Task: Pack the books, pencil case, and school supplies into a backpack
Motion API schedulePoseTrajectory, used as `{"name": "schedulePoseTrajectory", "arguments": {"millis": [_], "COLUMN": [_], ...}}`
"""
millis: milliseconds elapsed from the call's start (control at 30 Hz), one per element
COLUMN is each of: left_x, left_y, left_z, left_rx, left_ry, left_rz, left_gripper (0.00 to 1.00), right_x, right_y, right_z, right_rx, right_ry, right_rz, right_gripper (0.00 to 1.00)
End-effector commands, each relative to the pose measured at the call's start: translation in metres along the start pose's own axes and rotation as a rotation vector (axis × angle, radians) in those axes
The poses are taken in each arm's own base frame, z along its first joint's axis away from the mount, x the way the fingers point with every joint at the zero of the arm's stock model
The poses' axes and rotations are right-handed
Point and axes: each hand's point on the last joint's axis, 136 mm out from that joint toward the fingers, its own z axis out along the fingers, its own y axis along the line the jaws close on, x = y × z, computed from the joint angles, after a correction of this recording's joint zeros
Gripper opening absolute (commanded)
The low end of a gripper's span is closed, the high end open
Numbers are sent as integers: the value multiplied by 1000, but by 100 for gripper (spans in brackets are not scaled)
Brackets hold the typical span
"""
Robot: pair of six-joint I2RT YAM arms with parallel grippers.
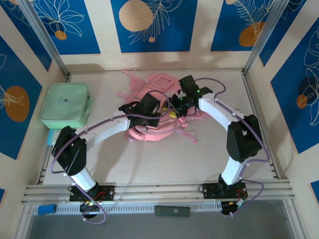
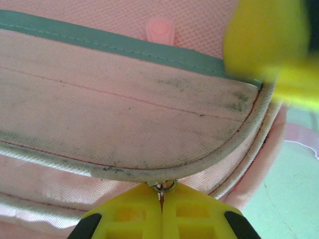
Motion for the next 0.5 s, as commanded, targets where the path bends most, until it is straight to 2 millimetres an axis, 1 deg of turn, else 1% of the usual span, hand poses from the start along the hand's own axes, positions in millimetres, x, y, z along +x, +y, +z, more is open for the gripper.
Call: {"name": "schedulePoseTrajectory", "arguments": {"millis": [0, 100, 133, 200, 267, 333, 367, 400, 467], "left_x": [-3, -2, -1, 0, 1, 3, 5, 7, 10], "left_y": [-14, -14, -14, -13, -12, -10, -7, -4, 0], "left_z": [1, 4, 5, 6, 5, 3, 3, 2, -2], "left_rx": [79, 82, 84, 81, 83, 81, 76, 69, 61], "left_ry": [-13, -7, -4, -3, -3, -5, -2, 1, 7], "left_rz": [-4, 0, 1, 0, -2, -1, -1, -4, -5], "left_gripper": [0, 0, 0, 0, 0, 0, 0, 0, 0], "right_x": [-1, 3, 0, -6, -15, -19, -19, -16, -3], "right_y": [10, 26, 29, 29, 35, 42, 46, 53, 71], "right_z": [4, 16, 20, 24, 29, 32, 35, 40, 50], "right_rx": [-69, -90, -74, -43, -65, -64, -61, -66, -106], "right_ry": [-52, -46, -65, -96, -105, -117, -114, -96, -38], "right_rz": [97, 95, 89, 92, 88, 58, 34, -1, -87], "right_gripper": [45, 39, 37, 36, 34, 19, 14, 11, 5]}}
